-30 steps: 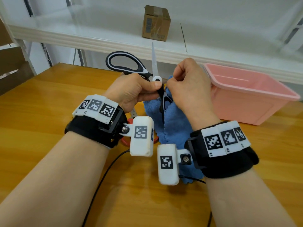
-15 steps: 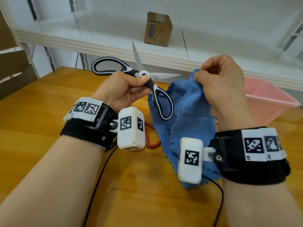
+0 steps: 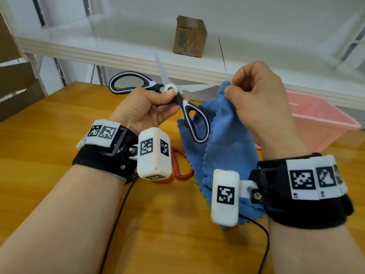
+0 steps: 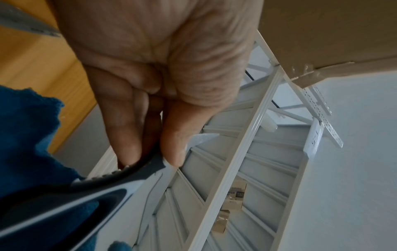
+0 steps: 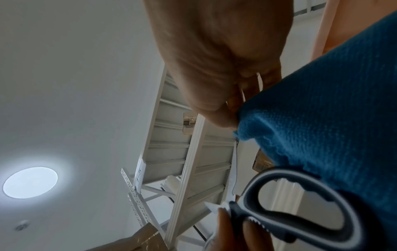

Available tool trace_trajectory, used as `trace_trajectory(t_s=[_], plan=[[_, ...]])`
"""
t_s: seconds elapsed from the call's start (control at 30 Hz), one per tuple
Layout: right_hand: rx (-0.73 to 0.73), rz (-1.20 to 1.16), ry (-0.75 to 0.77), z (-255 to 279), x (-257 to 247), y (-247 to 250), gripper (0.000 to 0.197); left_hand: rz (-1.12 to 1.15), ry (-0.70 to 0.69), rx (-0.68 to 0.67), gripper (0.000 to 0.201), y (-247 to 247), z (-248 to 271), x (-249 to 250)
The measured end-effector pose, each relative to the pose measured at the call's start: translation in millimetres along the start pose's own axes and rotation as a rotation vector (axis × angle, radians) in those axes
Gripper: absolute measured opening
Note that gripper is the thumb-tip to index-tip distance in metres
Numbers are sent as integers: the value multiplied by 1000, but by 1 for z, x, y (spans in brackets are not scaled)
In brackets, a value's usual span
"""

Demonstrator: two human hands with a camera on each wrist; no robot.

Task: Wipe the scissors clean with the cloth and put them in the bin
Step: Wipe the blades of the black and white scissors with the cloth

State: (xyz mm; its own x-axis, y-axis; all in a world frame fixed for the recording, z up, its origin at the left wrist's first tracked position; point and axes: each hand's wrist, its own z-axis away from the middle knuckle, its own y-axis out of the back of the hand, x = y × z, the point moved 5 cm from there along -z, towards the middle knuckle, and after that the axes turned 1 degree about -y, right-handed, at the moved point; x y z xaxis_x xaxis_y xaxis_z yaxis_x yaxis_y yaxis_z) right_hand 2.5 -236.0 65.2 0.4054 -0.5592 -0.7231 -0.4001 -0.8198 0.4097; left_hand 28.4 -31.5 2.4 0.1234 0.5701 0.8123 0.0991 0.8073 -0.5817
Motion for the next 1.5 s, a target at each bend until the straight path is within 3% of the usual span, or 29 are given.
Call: trace_trajectory(t_s=[0.13, 0.33, 0.6, 0.9, 1.1, 1.3, 1.5], plan=[[-26, 99, 50, 5, -6, -9, 17, -83, -21, 10, 5, -6, -1, -1], [-2, 147, 123, 10, -13, -23, 10, -183, -41, -9, 8, -14, -4, -4], [-32, 144, 93, 11, -3, -36, 16, -268, -55, 20, 19, -21, -2, -11], [-3, 269, 5, 7, 13, -25, 18, -291, -50, 21, 5, -23, -2, -12], [-17, 199, 56, 10, 0, -33, 14, -278, -42, 18, 9, -24, -1, -12], [18, 272, -49, 4, 22, -22, 13, -322, -39, 19, 12, -25, -1, -13], [-4, 227, 42, 10, 2, -36, 13, -298, -43, 24, 16, -23, -1, -11]])
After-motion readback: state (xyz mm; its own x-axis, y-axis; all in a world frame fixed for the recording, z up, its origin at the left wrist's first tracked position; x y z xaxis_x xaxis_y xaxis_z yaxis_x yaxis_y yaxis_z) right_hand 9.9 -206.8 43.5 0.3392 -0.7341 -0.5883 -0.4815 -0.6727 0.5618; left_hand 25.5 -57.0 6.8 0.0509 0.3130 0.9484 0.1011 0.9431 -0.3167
